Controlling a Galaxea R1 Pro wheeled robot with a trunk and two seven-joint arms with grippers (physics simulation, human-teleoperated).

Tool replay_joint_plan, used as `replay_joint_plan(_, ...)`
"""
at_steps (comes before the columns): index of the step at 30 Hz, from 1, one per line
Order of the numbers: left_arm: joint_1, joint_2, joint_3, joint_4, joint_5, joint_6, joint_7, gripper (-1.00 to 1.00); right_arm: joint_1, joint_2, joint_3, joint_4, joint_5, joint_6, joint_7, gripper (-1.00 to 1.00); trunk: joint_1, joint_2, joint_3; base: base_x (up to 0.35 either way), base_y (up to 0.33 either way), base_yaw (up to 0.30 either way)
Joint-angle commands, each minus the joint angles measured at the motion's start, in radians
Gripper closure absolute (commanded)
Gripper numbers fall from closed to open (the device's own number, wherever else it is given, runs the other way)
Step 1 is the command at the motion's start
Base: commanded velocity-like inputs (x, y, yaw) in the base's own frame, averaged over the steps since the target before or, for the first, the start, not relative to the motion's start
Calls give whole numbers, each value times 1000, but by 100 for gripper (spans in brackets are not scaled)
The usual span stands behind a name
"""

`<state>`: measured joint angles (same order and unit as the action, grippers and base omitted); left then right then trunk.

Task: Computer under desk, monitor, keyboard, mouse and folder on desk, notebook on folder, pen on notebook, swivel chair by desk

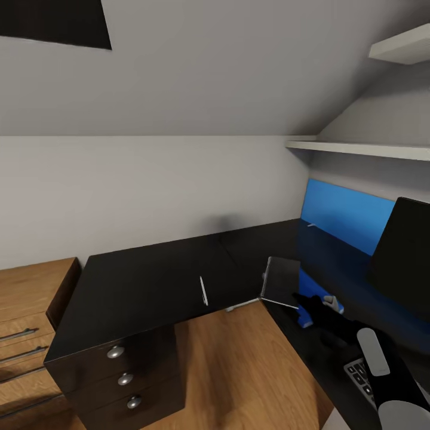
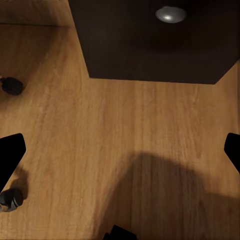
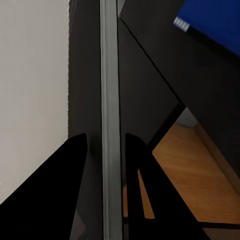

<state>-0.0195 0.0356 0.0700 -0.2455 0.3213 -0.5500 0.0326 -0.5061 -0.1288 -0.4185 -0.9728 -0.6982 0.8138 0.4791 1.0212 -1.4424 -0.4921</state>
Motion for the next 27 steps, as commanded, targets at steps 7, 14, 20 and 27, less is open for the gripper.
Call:
replay_joint_plan(7, 0, 0, 4, 0, -5, -2, 2, -100, -1, 0, -3, 0, 1, 7, 16, 100, 0, -1, -1, 0, 0, -20)
replay_joint_plan(14, 0, 0, 4, 0, -5, -2, 3, -100, -1, 0, -3, 0, 2, 4, 19, 100, 0, -1, -1, 0, 0, -1)
replay_joint_plan(20, 0, 0, 4, 0, -7, -3, 2, -100, 0, 0, -4, 1, 3, 1, 17, 100, 0, -1, -1, 29, -60, 0)
replay_joint_plan(27, 0, 0, 4, 0, -7, -3, 2, -100, 0, 0, -4, 12, 3, -4, 12, 100, 0, -1, -1, 49, -94, 0)
